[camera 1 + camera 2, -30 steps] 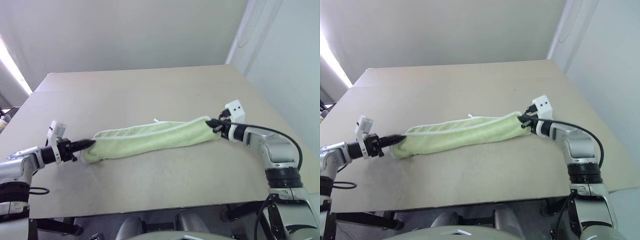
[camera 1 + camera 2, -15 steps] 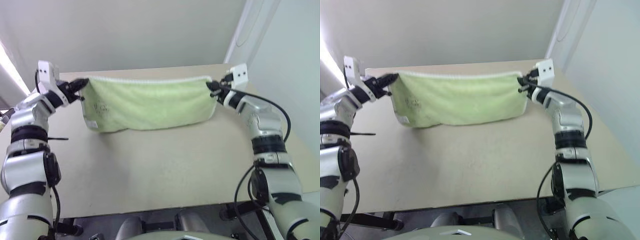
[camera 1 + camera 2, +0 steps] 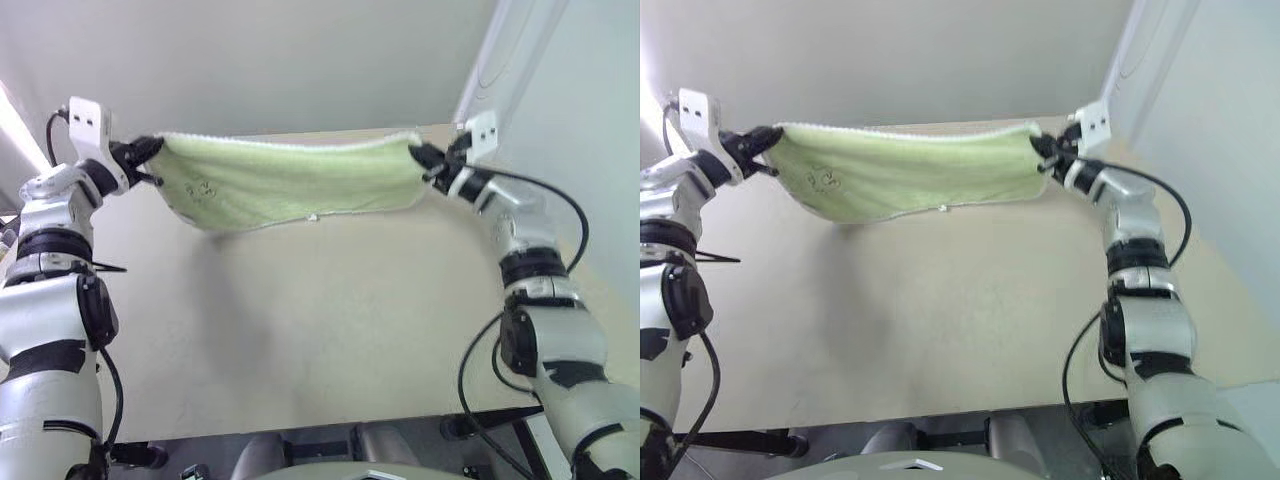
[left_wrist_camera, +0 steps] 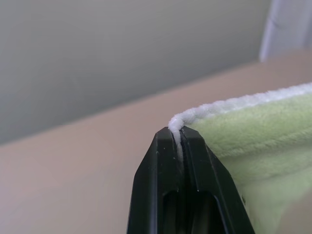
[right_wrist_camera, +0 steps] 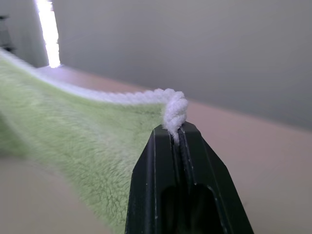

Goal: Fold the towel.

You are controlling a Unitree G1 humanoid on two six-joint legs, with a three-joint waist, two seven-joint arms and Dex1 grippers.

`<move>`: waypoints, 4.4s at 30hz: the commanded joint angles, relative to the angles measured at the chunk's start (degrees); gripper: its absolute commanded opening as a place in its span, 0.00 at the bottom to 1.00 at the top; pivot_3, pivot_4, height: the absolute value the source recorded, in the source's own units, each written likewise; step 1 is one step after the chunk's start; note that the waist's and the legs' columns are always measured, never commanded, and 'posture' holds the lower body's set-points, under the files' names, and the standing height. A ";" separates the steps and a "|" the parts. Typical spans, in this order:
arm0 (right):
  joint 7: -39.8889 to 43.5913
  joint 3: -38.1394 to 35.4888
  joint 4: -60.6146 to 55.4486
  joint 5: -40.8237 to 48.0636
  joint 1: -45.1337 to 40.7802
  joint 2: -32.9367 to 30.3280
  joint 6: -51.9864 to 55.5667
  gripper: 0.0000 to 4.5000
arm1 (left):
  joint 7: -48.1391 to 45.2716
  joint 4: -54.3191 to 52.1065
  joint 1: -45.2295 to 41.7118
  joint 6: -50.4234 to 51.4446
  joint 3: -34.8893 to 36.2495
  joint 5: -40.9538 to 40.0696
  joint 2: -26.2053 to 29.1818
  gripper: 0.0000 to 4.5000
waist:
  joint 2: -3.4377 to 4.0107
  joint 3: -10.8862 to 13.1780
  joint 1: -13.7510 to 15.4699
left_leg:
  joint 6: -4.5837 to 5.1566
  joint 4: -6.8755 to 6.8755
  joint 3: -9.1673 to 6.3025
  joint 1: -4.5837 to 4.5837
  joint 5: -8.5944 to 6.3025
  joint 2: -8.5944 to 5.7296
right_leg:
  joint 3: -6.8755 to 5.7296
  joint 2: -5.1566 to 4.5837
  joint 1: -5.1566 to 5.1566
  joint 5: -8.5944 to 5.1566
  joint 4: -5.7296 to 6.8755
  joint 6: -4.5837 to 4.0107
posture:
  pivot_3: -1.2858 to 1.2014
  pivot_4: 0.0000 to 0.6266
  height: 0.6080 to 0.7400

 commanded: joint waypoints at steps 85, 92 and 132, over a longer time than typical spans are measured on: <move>-12.07 0.43 -37.89 0.06 41.77 -7.72 13.46 0.01 | -21.32 -19.13 26.44 12.52 -7.92 -2.24 3.43 0.00 | -0.36 0.12 1.61 | 0.02 0.48 0.51 0.81 -0.04 0.44 | 0.10 0.25 0.83 -0.32 -0.01 -0.18 | 0.52 0.00 1.00; -13.91 0.68 -36.83 -1.05 40.17 -6.94 13.21 0.01 | -18.97 -15.89 22.37 11.90 -5.64 -3.70 2.81 0.00 | -0.36 0.11 1.57 | 0.02 0.53 0.49 0.81 -0.04 0.44 | 0.10 0.26 0.84 -0.32 0.01 -0.17 | 0.52 0.00 1.00; -18.44 -13.17 -38.92 15.78 31.44 -5.32 43.40 1.00 | -7.67 -5.60 13.54 4.25 -3.20 -0.22 -1.99 1.00 | -0.37 0.10 1.66 | 0.03 0.69 0.40 0.26 -0.04 0.40 | 0.05 0.27 0.43 -0.02 0.05 -0.17 | 0.52 0.00 1.00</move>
